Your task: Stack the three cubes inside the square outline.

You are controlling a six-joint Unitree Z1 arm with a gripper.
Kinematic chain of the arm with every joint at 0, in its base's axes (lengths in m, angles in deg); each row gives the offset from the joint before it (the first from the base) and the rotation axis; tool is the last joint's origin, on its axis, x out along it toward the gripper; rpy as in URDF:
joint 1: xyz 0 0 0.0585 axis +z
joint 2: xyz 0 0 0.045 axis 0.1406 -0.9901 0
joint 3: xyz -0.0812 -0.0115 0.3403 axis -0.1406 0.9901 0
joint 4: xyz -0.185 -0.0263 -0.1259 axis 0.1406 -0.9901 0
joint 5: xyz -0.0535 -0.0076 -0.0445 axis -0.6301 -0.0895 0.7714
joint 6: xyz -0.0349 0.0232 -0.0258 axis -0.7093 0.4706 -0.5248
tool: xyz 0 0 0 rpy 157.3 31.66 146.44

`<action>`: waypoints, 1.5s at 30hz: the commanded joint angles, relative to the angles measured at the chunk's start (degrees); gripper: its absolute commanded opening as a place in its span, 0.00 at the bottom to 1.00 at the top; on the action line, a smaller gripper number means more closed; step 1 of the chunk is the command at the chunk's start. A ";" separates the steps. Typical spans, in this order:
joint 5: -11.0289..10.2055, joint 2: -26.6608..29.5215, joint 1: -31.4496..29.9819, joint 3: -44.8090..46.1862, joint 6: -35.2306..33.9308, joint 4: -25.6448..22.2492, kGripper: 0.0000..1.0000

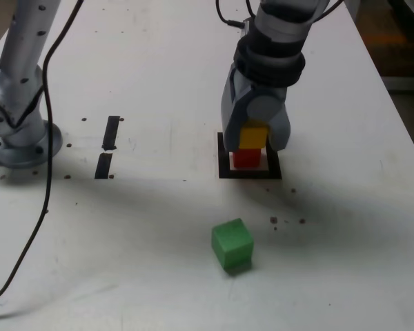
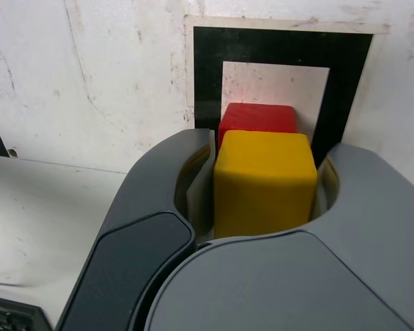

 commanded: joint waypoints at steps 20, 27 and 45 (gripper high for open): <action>2.50 10.39 -11.11 -3.94 -15.23 -10.75 1.00; 3.73 8.97 -22.73 -7.91 -31.49 -10.82 1.00; 7.12 1.58 -31.69 -12.98 -61.36 -11.28 1.00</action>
